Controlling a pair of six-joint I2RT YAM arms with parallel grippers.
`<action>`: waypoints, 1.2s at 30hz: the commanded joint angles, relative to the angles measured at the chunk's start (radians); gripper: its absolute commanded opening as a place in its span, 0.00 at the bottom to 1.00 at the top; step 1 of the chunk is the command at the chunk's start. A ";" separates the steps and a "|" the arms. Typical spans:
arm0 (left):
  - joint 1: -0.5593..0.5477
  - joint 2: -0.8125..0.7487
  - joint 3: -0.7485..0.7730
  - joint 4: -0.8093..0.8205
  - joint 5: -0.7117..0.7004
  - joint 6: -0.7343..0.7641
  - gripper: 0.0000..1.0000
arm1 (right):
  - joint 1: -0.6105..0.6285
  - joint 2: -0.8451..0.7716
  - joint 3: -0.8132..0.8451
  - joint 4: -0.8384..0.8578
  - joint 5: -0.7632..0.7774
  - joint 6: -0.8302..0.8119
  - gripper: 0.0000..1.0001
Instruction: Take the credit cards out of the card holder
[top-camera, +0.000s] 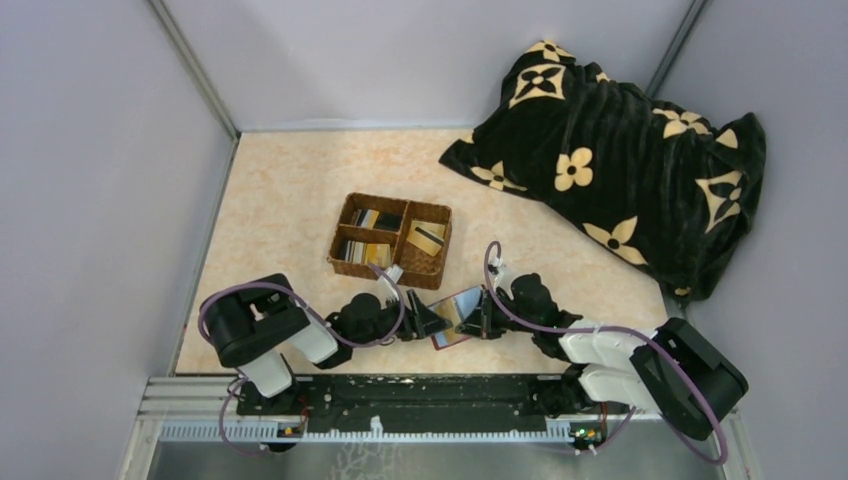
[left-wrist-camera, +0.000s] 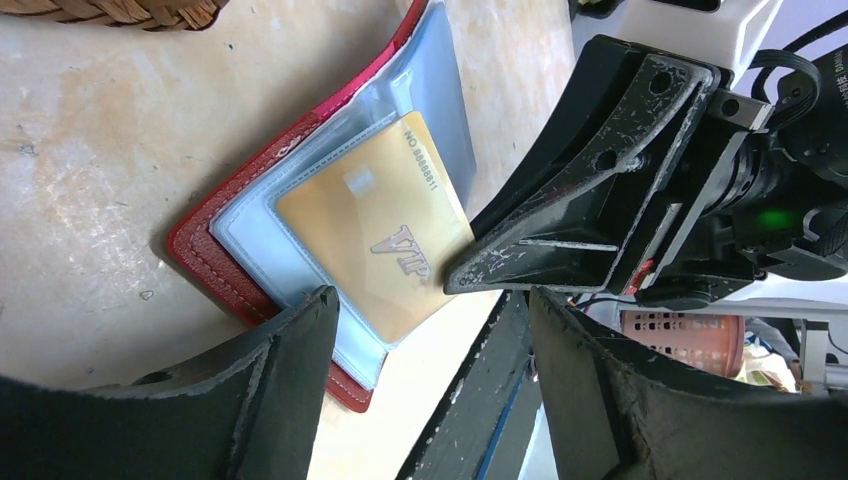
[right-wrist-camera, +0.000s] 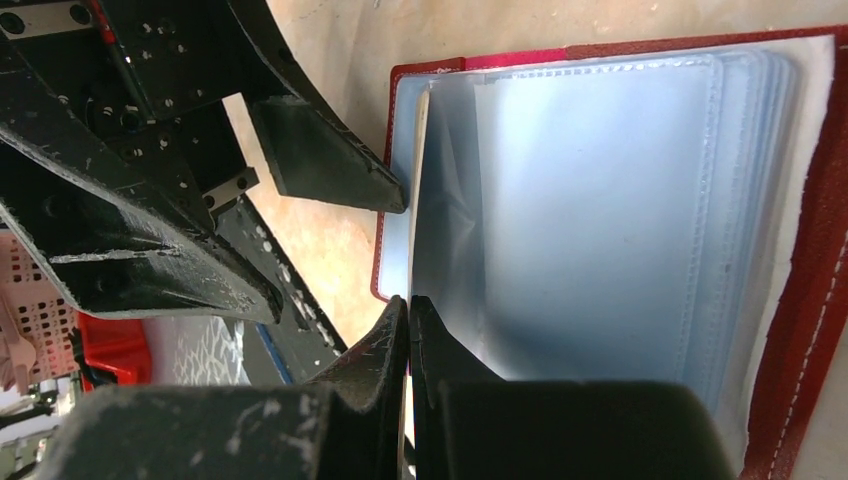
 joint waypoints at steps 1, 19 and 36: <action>0.001 0.018 0.007 0.021 -0.020 0.014 0.76 | -0.008 -0.027 -0.018 0.060 -0.026 0.015 0.00; 0.002 0.080 0.024 0.033 0.014 0.002 0.76 | -0.009 -0.011 0.020 0.072 -0.060 -0.040 0.22; 0.003 0.133 0.019 0.083 0.032 -0.021 0.76 | -0.026 -0.144 0.012 -0.074 -0.009 -0.062 0.11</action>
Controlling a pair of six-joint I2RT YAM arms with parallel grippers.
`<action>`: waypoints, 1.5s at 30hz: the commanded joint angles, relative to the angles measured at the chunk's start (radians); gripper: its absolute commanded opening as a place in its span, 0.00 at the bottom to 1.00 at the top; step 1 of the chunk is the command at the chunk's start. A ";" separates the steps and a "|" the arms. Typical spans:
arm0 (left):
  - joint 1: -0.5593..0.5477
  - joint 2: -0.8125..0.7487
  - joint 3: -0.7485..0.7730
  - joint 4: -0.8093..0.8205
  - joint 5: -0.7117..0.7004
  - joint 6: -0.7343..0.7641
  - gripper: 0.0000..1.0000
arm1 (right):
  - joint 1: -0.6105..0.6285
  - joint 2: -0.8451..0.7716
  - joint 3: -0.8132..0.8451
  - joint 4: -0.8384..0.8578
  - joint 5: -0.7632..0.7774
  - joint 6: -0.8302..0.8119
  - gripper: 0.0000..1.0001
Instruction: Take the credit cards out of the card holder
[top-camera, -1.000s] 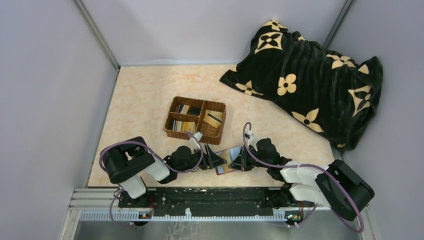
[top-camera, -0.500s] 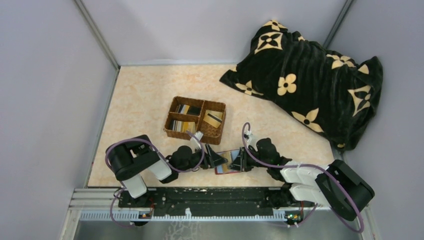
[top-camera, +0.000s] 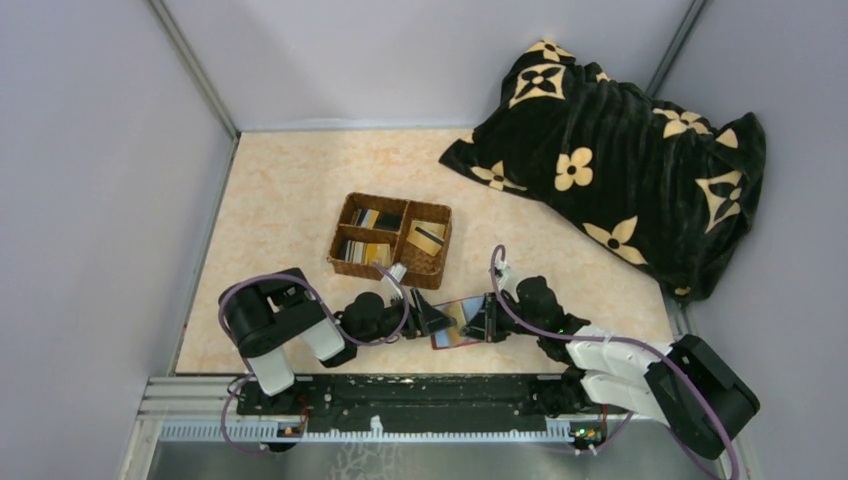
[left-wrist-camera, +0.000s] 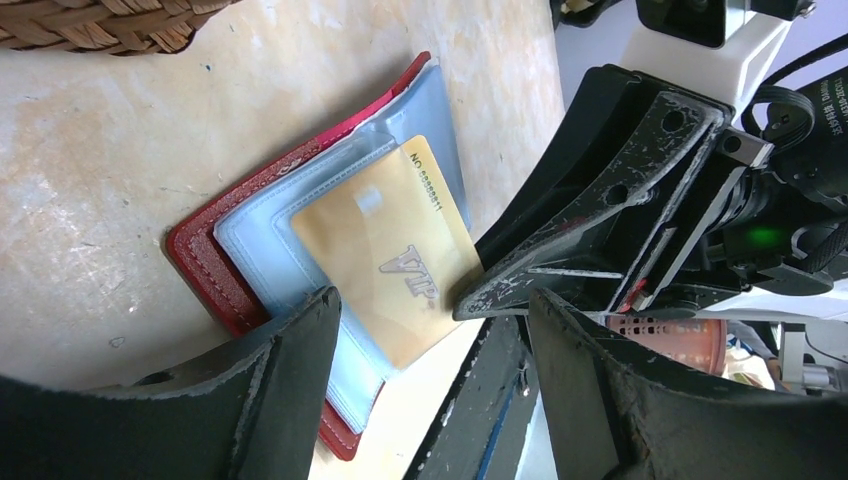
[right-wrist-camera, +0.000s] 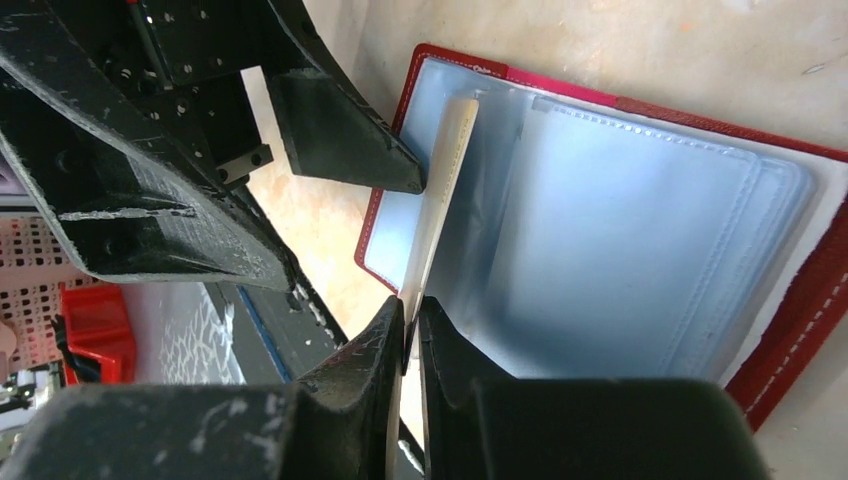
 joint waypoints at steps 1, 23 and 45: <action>0.002 0.037 -0.009 -0.017 0.016 -0.002 0.76 | -0.018 -0.061 0.035 -0.011 0.012 -0.025 0.12; 0.002 0.067 -0.012 0.020 0.031 -0.016 0.76 | -0.128 -0.142 -0.013 -0.054 -0.038 -0.027 0.00; 0.013 -0.026 -0.039 0.042 0.044 0.010 0.80 | -0.276 -0.487 0.052 -0.428 0.102 -0.072 0.00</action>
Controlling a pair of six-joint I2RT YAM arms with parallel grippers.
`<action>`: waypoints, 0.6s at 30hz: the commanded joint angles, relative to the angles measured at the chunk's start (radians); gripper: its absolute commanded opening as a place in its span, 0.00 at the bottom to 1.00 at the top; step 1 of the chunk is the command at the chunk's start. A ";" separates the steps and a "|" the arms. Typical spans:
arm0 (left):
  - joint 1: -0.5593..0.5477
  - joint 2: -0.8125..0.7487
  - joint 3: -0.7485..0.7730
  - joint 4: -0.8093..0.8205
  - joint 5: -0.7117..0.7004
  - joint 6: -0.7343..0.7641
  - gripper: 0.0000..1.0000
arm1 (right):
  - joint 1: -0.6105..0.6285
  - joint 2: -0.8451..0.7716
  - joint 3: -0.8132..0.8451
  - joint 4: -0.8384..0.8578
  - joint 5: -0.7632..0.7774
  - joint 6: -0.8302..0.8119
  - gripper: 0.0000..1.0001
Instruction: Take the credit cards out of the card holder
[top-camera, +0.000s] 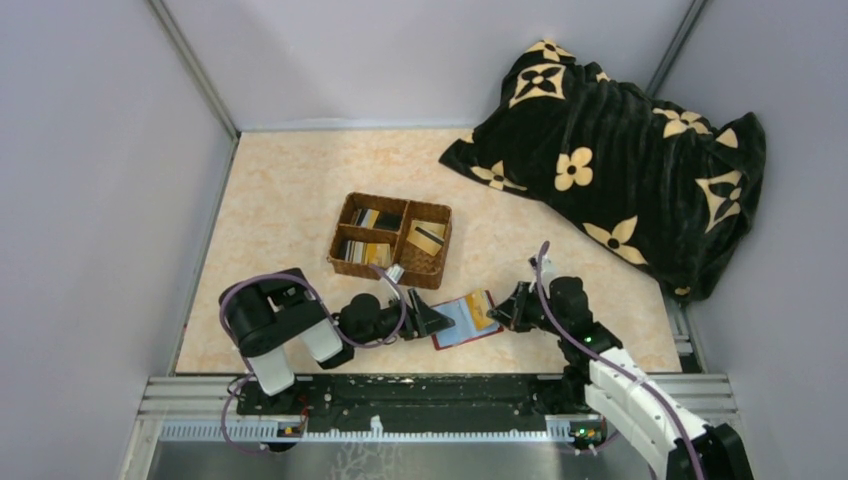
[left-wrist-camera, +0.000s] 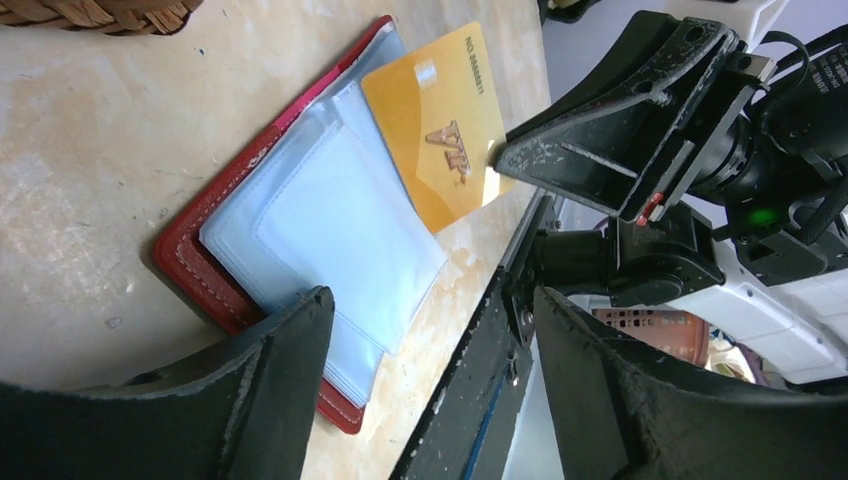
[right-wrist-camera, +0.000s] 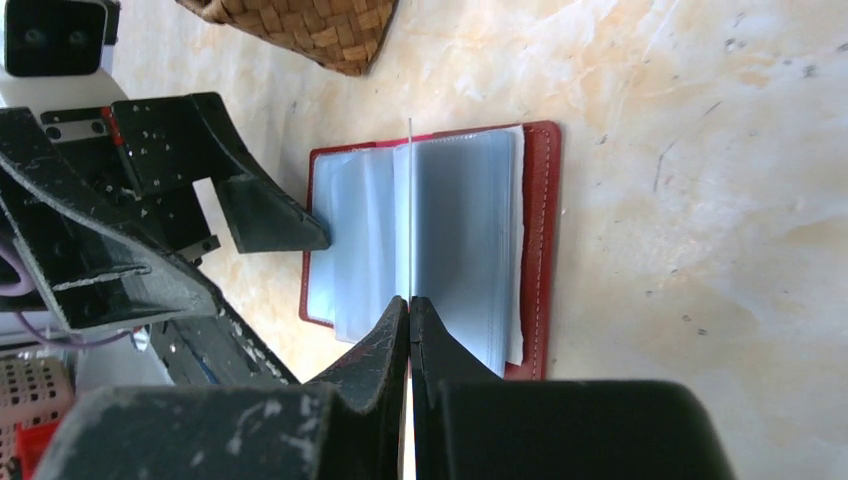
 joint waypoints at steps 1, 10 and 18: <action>0.005 -0.067 -0.026 0.004 0.024 0.045 0.82 | -0.011 -0.122 0.075 -0.082 0.080 0.003 0.00; 0.014 -0.230 -0.049 0.161 0.046 0.065 0.92 | -0.011 -0.177 0.178 -0.095 -0.023 0.033 0.00; 0.031 -0.434 0.034 -0.117 -0.024 0.201 0.95 | -0.010 -0.157 0.190 0.078 -0.193 0.168 0.00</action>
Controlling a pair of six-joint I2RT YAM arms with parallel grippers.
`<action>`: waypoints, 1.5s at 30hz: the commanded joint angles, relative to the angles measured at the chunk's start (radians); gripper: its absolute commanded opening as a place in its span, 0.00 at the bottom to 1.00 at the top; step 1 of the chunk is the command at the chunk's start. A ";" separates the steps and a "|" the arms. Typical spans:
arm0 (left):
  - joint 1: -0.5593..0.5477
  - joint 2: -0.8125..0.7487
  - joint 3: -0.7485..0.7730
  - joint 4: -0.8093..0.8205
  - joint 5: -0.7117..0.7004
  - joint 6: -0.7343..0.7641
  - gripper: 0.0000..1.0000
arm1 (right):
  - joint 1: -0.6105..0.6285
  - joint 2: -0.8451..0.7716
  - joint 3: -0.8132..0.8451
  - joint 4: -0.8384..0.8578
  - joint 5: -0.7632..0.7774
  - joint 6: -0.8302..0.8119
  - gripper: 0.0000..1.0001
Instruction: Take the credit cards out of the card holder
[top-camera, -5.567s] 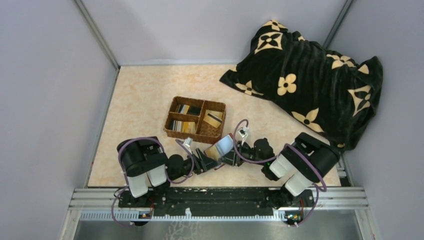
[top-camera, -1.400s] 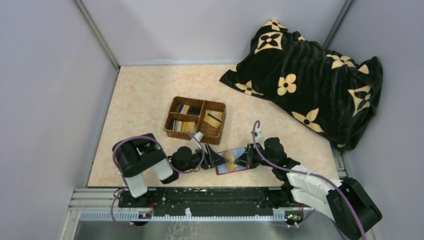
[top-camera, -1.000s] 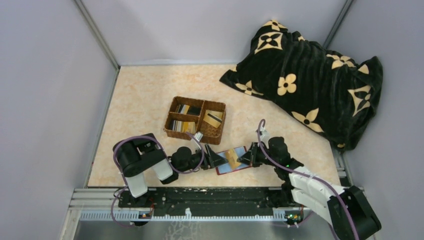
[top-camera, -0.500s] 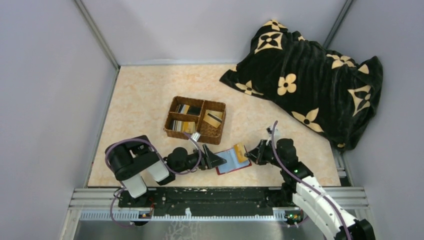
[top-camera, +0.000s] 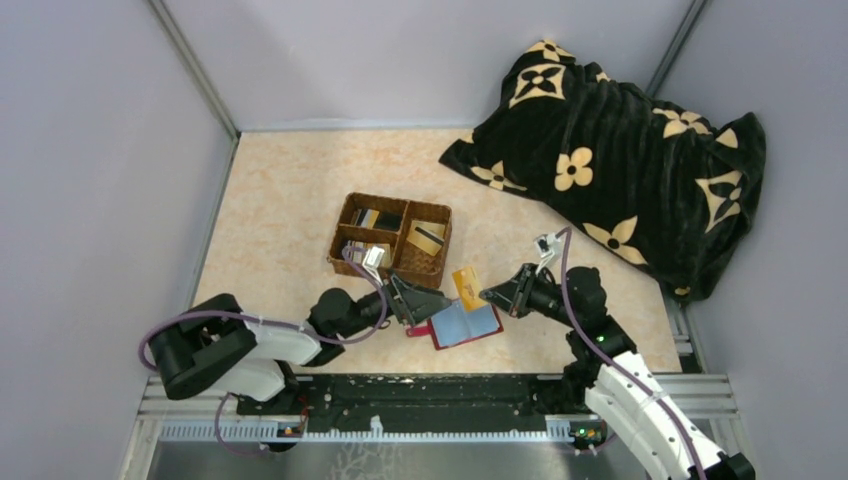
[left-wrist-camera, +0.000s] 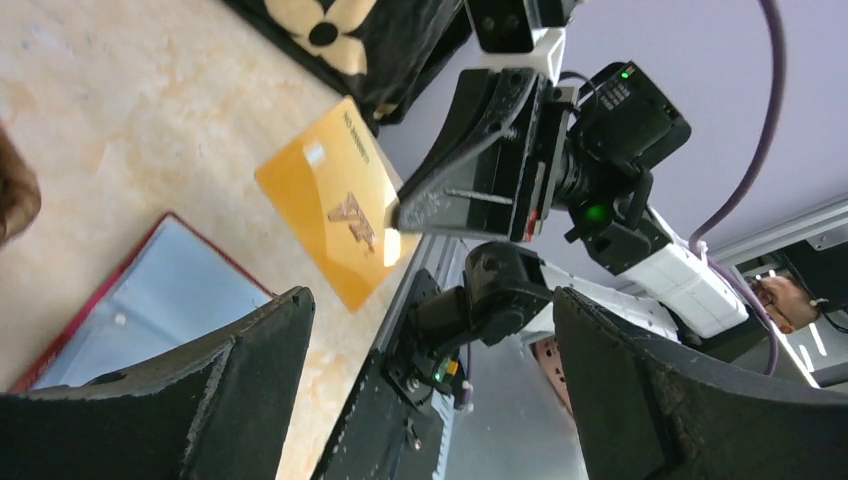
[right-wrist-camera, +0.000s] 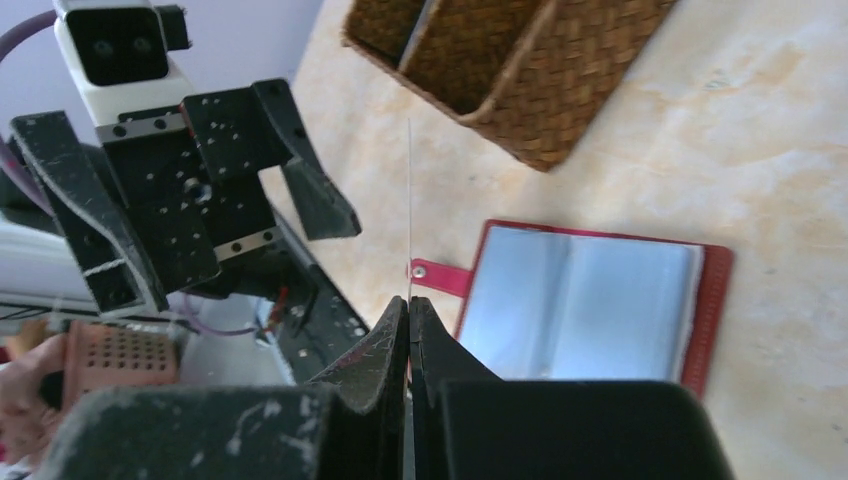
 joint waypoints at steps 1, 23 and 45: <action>0.015 -0.068 0.066 -0.137 -0.028 0.108 0.95 | -0.005 0.006 0.038 0.174 -0.139 0.115 0.00; 0.012 0.024 0.167 -0.058 0.019 0.107 0.83 | -0.005 0.004 0.075 0.230 -0.190 0.196 0.00; 0.009 0.090 0.106 0.137 0.011 0.018 0.61 | -0.005 0.036 0.039 0.308 -0.142 0.206 0.00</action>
